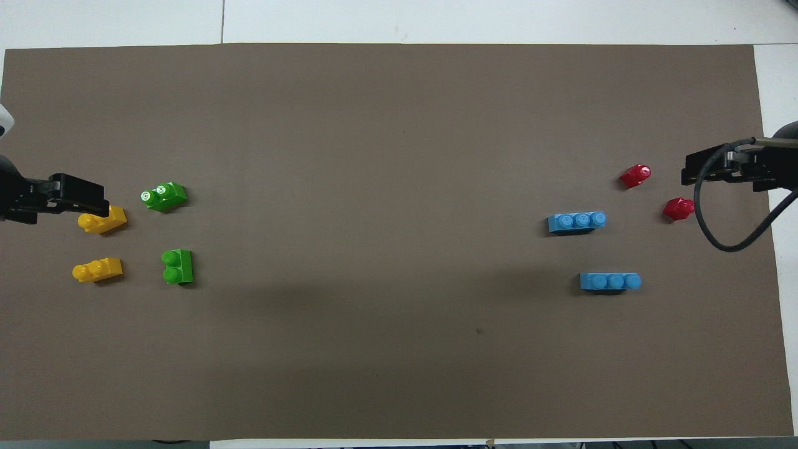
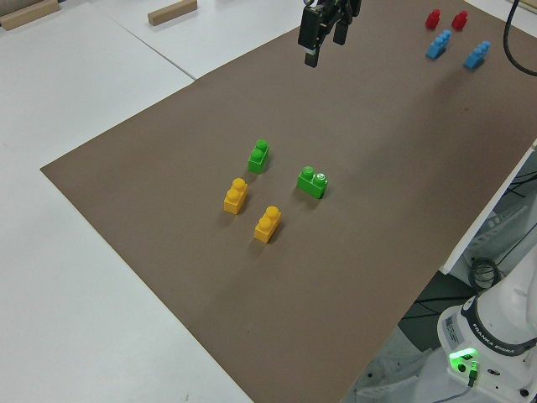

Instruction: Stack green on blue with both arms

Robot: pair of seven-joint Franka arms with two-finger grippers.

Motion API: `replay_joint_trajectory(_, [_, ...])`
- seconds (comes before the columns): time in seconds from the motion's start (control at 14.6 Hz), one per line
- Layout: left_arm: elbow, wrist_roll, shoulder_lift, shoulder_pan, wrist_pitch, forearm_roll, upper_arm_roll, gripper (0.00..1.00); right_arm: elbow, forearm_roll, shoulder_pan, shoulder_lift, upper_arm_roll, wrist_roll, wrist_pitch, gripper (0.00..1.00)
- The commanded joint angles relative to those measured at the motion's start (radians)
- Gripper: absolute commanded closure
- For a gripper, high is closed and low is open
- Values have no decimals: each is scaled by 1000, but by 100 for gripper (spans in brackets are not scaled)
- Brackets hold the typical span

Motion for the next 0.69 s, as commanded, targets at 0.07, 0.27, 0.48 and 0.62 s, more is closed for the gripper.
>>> replay_joint_trajectory(0.07, [-1, -11, 0, -5, 15, 14, 5, 0, -4, -27, -7, -9, 1, -22, -6, 0])
replay_joint_trajectory(0.27, [-6, -6, -1, -3, 16, 14, 5, 0, -4, -27, -14, -9, 1, -24, -5, 0])
replay_joint_trajectory(0.48, [-30, -15, -13, -5, 17, 14, 5, 0, -4, -27, -16, -9, 1, -24, -2, 0])
replay_joint_trajectory(0.62, [-32, -17, -15, -2, 14, 14, 7, 0, -4, -27, -16, -9, 1, -24, -2, 0])
